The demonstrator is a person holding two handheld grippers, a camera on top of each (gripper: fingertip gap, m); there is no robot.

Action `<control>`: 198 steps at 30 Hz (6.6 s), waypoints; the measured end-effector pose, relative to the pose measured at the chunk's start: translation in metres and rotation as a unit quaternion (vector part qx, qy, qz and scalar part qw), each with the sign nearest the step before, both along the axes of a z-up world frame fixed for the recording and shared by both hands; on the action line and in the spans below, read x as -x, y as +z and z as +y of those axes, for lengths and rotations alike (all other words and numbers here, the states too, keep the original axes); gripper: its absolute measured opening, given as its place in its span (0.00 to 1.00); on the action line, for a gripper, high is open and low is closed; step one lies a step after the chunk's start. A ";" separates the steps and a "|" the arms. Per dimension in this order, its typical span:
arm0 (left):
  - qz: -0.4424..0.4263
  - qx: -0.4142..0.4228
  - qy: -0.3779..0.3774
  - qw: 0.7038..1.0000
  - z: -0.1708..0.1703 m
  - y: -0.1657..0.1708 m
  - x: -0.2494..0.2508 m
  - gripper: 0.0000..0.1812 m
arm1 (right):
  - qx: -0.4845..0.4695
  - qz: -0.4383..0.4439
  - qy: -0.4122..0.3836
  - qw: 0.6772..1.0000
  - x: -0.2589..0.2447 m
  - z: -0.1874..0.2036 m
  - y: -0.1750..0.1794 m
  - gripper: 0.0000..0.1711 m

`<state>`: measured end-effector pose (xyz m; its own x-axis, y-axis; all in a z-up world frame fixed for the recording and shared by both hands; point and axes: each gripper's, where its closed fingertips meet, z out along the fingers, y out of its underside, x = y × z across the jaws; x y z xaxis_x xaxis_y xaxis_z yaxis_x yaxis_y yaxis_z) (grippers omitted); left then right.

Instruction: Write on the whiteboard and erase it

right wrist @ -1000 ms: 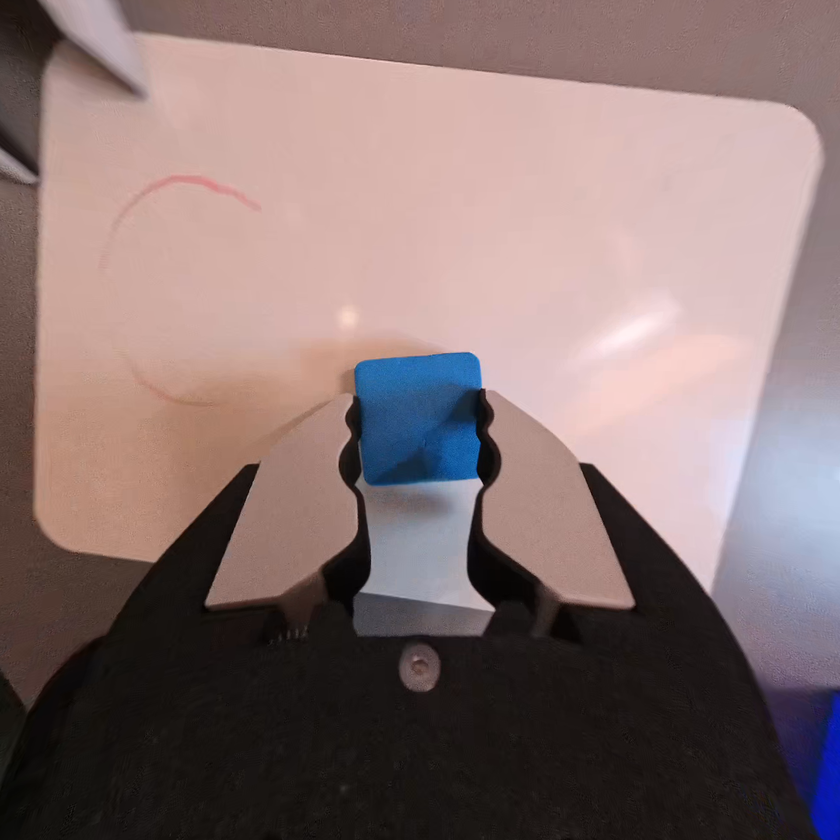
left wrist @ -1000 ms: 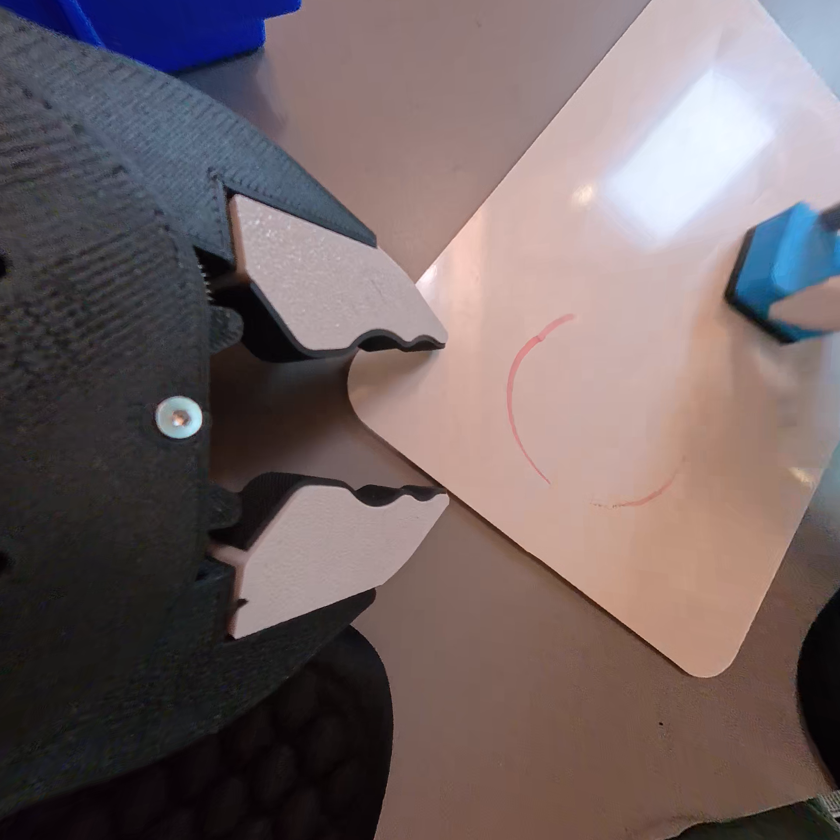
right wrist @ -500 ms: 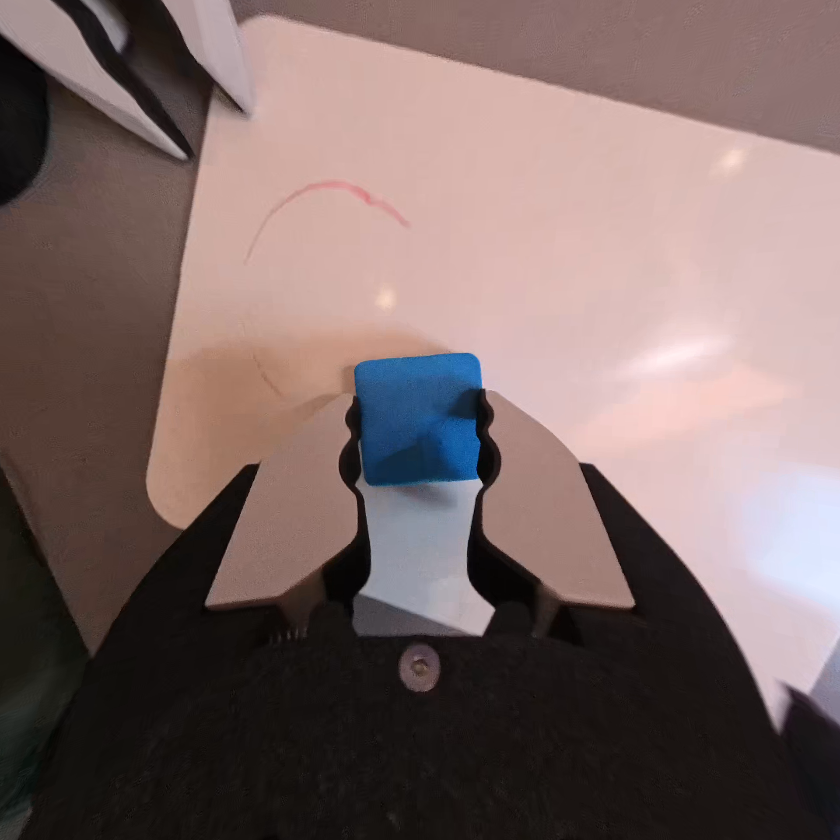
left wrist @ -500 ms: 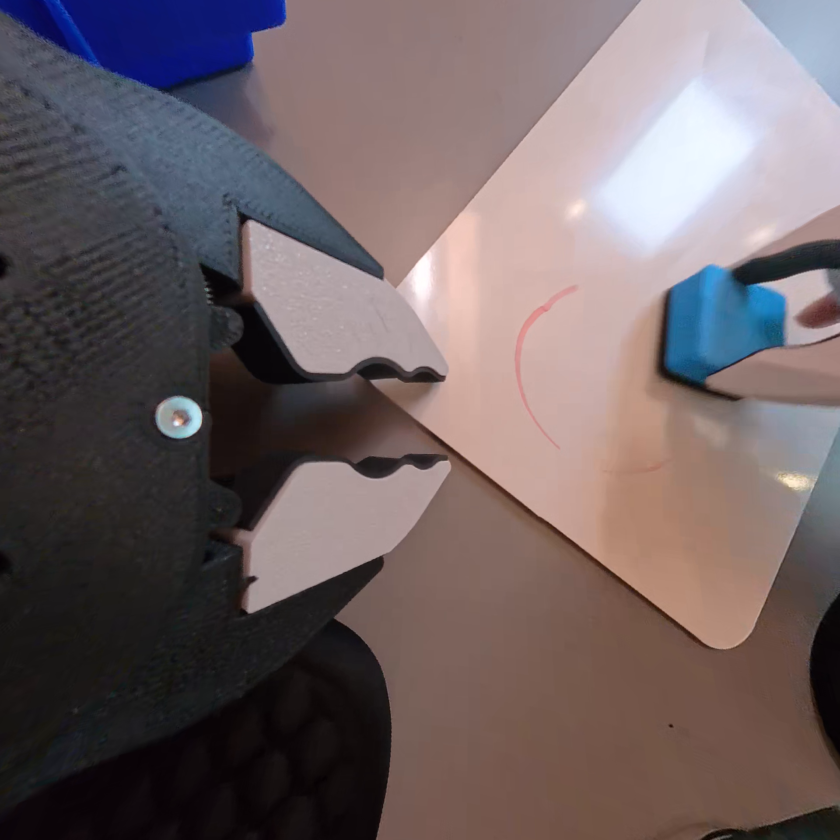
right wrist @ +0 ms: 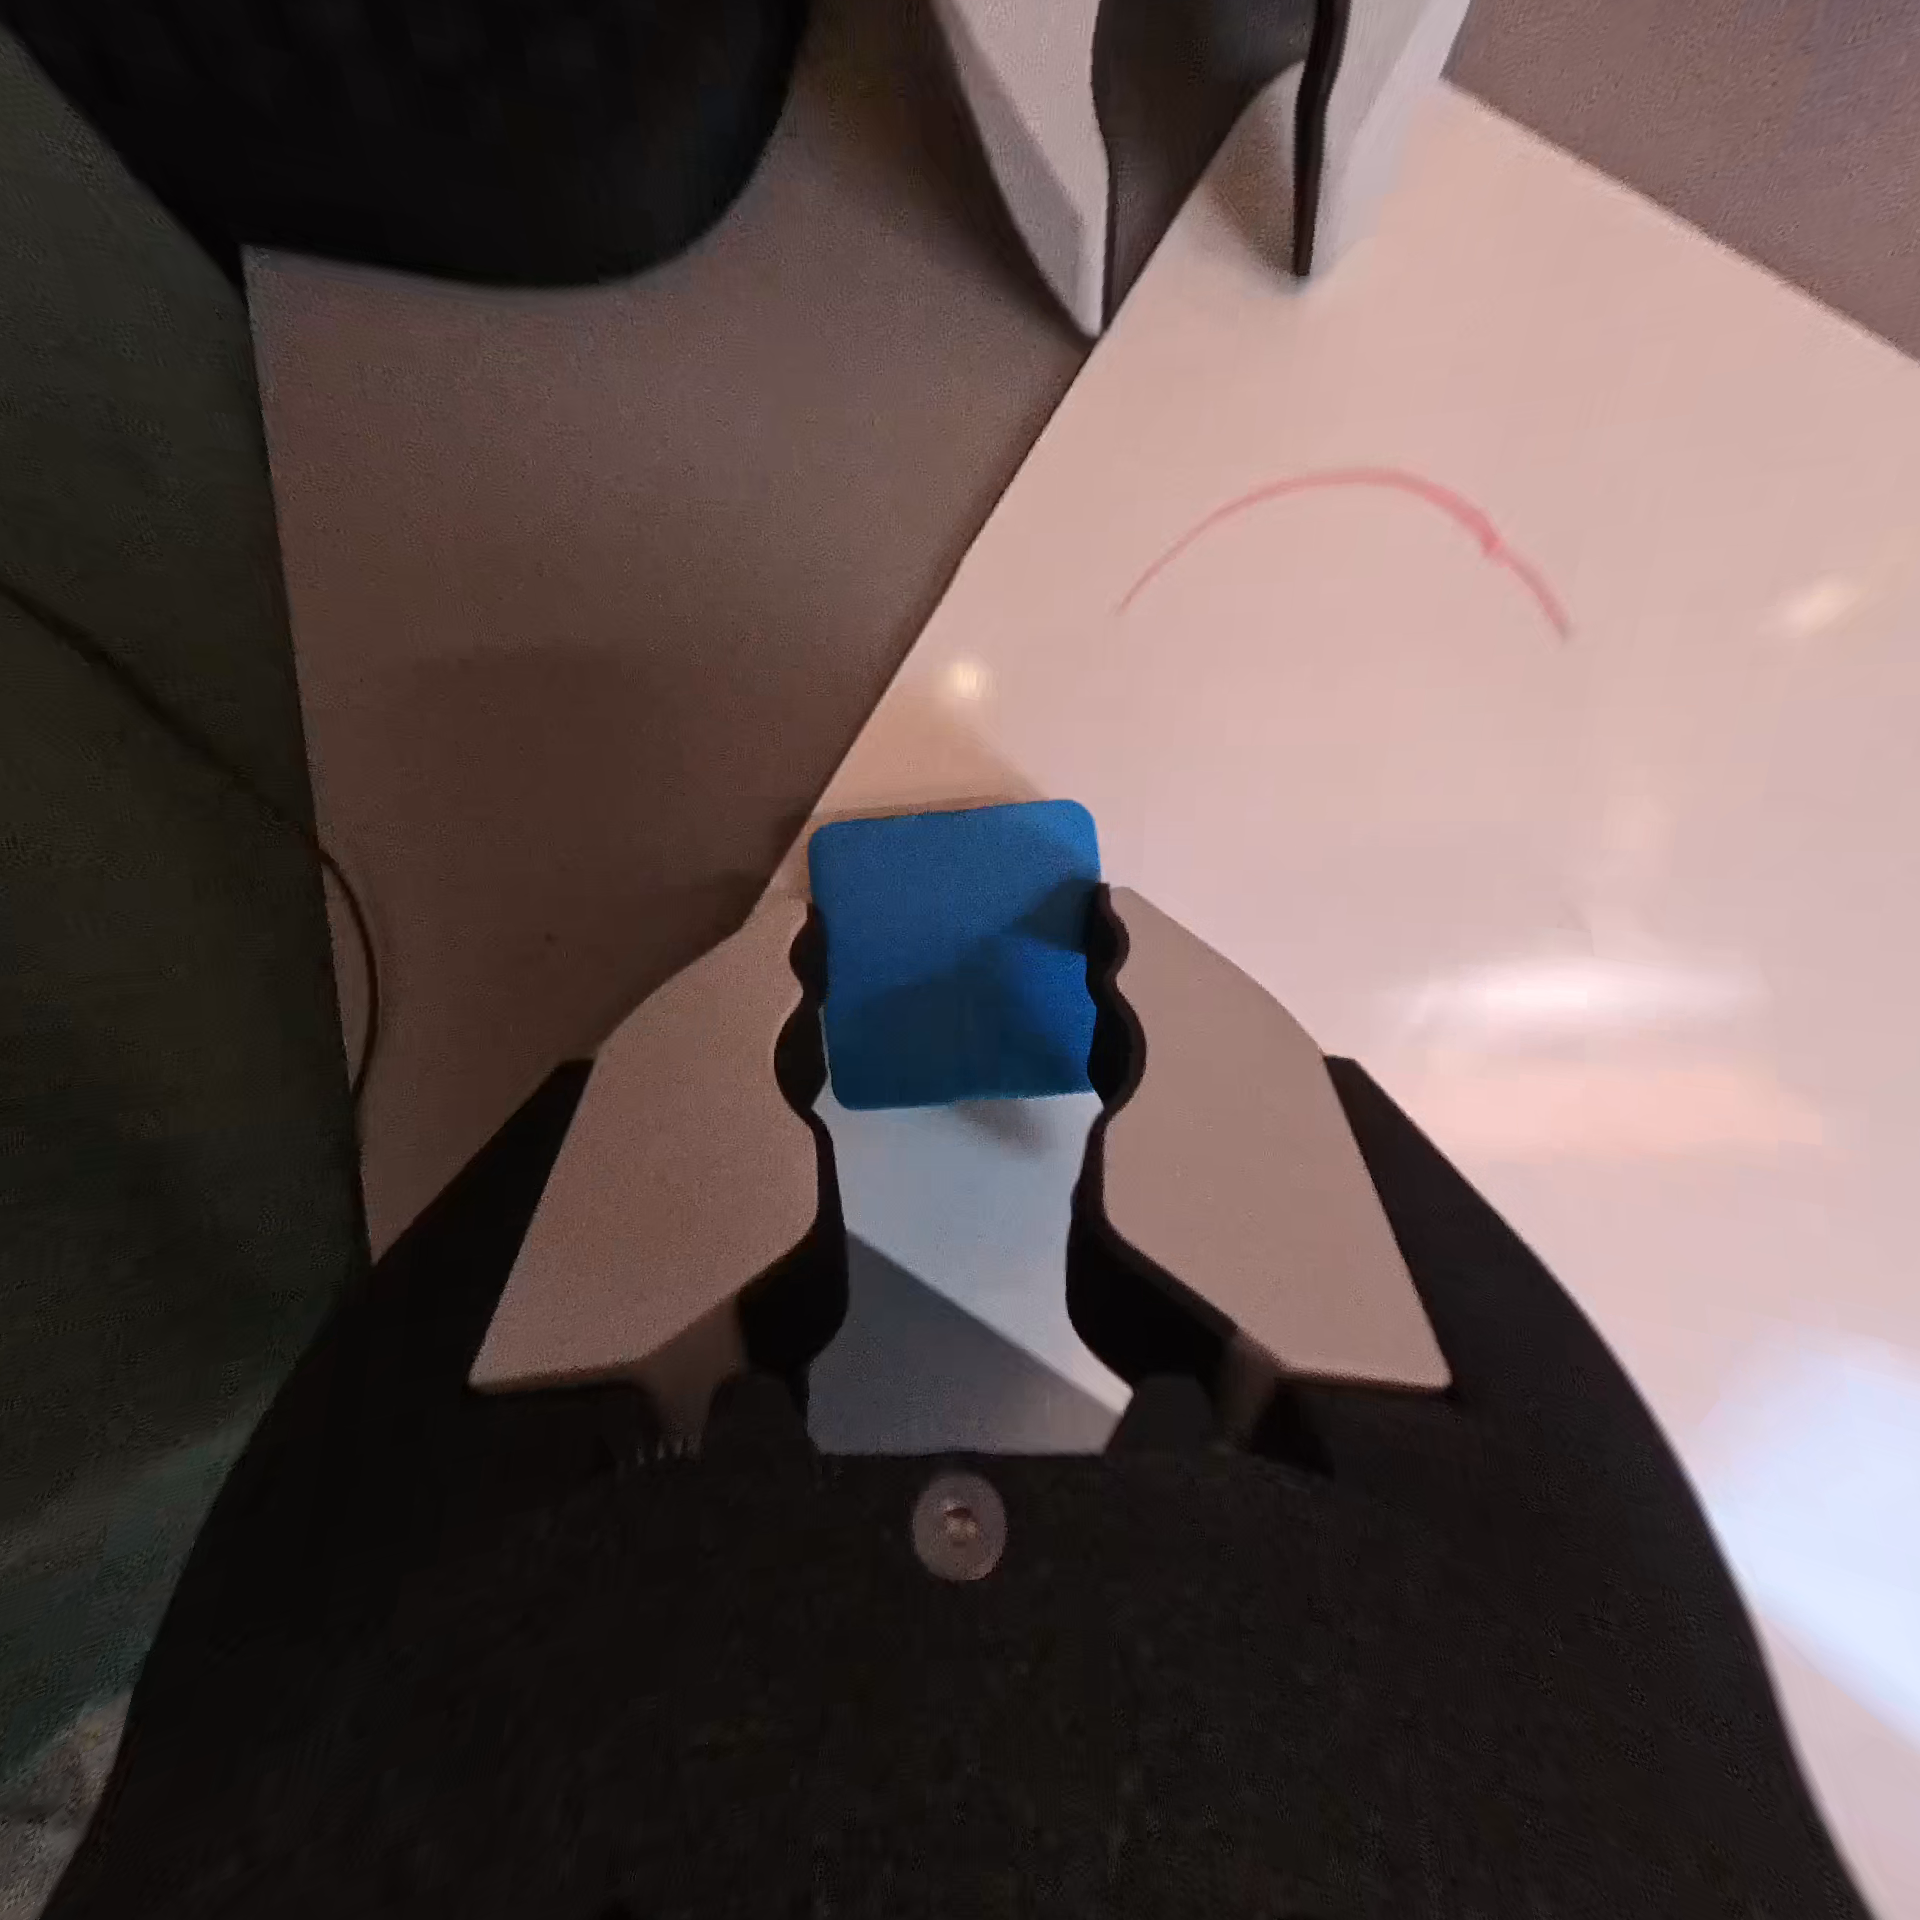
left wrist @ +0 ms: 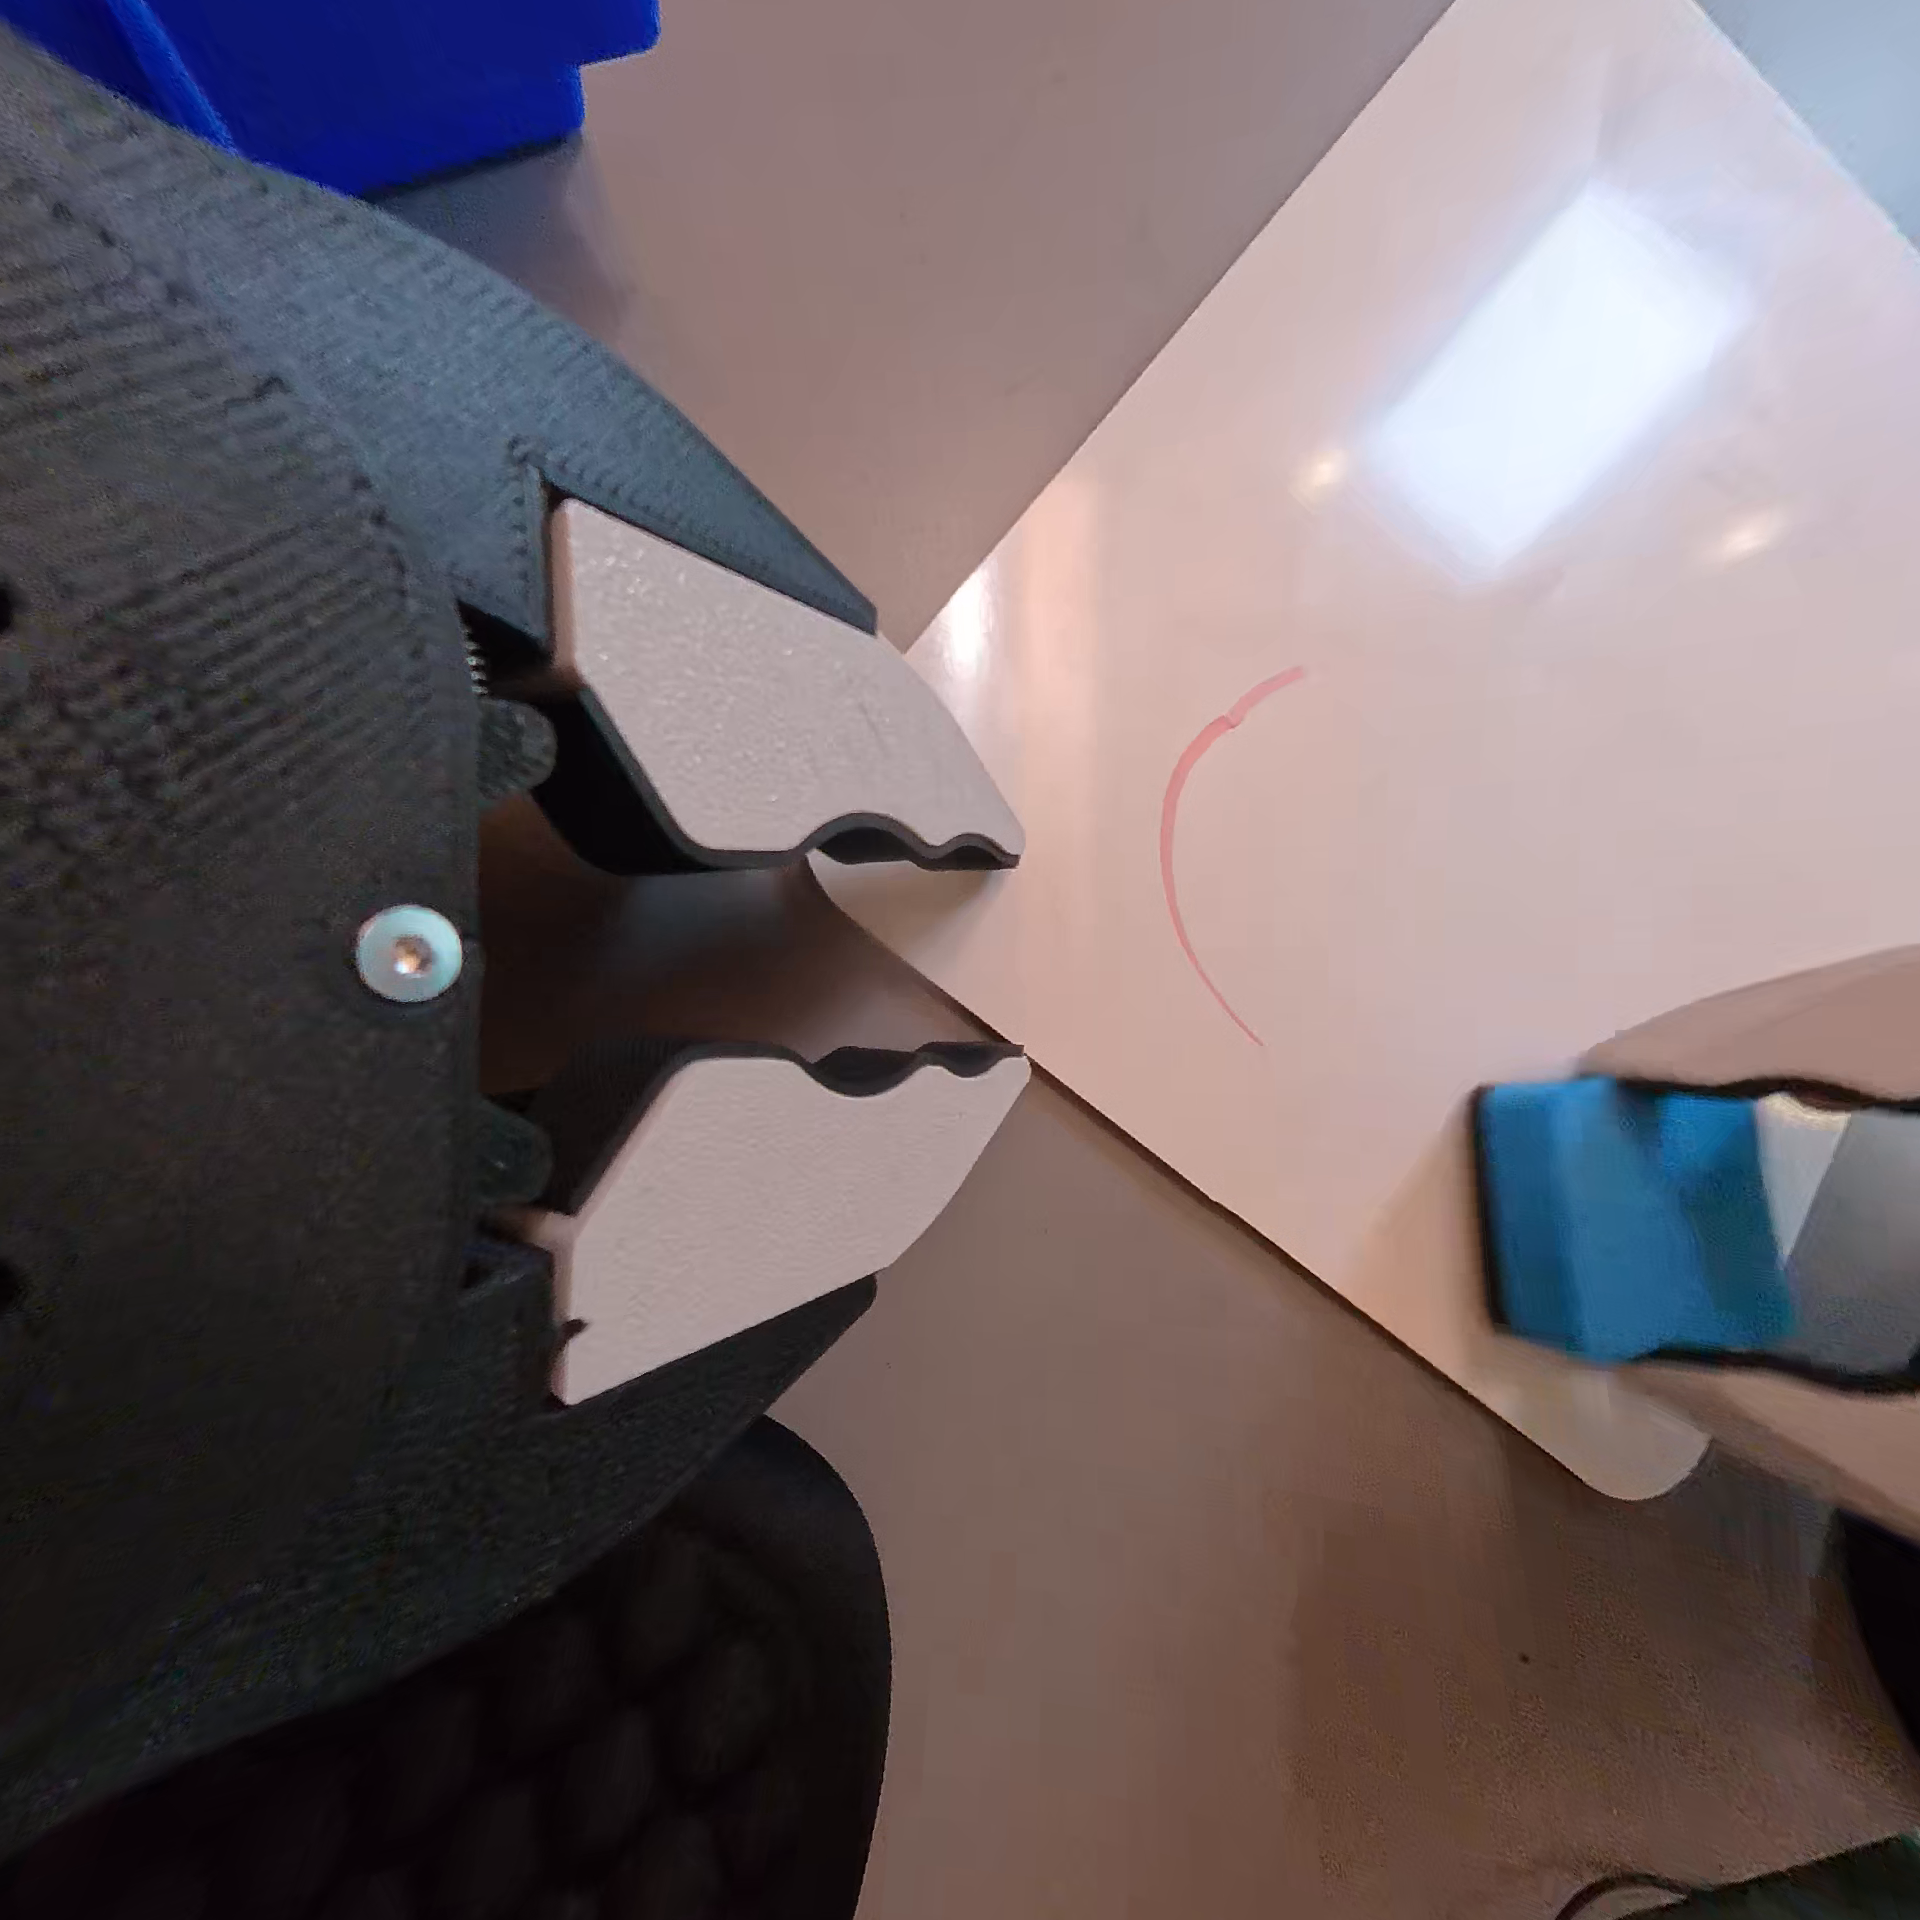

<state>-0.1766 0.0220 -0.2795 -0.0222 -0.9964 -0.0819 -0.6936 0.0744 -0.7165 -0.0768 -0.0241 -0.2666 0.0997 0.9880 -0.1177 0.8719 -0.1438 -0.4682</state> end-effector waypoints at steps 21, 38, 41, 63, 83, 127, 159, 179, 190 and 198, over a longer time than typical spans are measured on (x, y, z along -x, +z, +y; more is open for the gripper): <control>-0.002 0.003 -0.003 1.000 -0.002 0.000 0.000 0.18 | -0.017 -0.025 0.077 0.997 0.071 0.033 -0.004 0.29; 0.006 0.002 0.009 1.000 0.002 0.000 0.004 0.22 | -0.032 -0.024 -0.007 0.999 0.079 0.101 -0.004 0.29; 0.022 -0.005 0.023 0.999 0.009 0.000 0.013 0.26 | -0.024 -0.011 0.066 0.997 0.084 0.045 -0.004 0.29; 0.007 0.015 0.059 0.998 0.018 -0.001 0.017 0.31 | -0.042 0.000 0.002 0.999 0.099 0.092 -0.004 0.29; 0.013 0.011 0.089 0.996 0.027 -0.001 0.023 0.43 | -0.028 -0.051 -0.021 0.998 0.033 0.126 -0.004 0.29; -0.020 -0.029 0.117 0.993 0.052 0.003 0.024 0.33 | -0.047 -0.018 -0.201 0.978 -0.087 0.030 -0.004 0.30; -0.166 0.027 0.118 0.979 0.052 0.042 0.017 0.13 | -0.133 0.012 -0.411 0.902 -0.161 0.281 -0.005 0.35; -0.252 -0.048 0.205 0.945 0.087 0.074 0.019 0.18 | -0.276 0.116 -0.338 0.892 -0.232 0.179 0.064 0.36; -0.079 -0.089 0.333 0.935 0.114 0.079 0.084 0.33 | -0.263 -0.068 -0.375 0.886 -0.339 0.147 0.032 0.36; 0.113 -0.078 0.366 0.920 0.128 0.037 0.133 0.35 | -0.262 -0.184 -0.317 0.893 -0.355 0.167 -0.005 0.23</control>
